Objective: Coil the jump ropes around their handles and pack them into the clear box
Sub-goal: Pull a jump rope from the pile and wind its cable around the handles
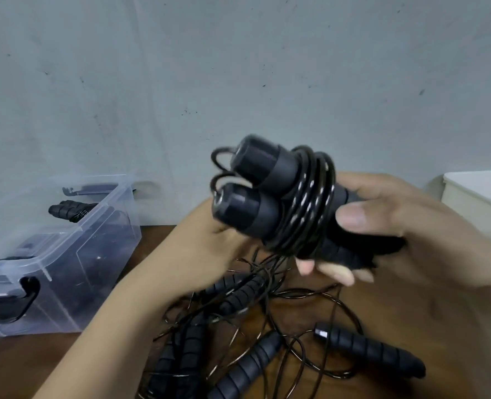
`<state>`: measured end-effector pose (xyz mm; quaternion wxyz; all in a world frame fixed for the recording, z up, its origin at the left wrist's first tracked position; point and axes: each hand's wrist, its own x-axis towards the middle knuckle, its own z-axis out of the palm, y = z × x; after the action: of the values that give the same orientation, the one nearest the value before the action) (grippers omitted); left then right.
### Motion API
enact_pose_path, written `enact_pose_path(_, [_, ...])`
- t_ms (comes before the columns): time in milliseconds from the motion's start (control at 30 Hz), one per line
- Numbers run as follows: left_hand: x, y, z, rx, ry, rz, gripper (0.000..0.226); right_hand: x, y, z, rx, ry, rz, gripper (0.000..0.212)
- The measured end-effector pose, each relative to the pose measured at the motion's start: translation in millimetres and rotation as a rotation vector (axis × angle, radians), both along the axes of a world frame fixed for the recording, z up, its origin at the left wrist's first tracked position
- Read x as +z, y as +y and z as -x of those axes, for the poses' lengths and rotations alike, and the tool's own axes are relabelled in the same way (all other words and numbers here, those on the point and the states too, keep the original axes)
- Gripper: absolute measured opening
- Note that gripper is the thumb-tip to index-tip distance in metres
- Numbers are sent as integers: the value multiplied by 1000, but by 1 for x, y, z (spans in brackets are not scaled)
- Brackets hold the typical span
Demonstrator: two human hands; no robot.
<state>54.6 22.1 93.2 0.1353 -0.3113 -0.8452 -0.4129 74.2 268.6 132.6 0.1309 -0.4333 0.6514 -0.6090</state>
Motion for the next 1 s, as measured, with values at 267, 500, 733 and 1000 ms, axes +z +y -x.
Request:
enact_pose_path(267, [7, 19, -11, 17, 25, 249, 16, 0, 13, 15, -460, 107, 22, 37])
enact_pose_path(500, [10, 17, -17, 66, 80, 340, 15, -7, 10, 31, -845, 301, -108, 18])
enact_pose_path(733, [23, 1, -22, 138, 221, 285, 23, -27, -1, 48, -794, 459, -500, 21])
enact_pose_path(1000, [29, -20, -14, 75, 43, 41, 21, -33, -10, 35, -290, 371, -631, 17])
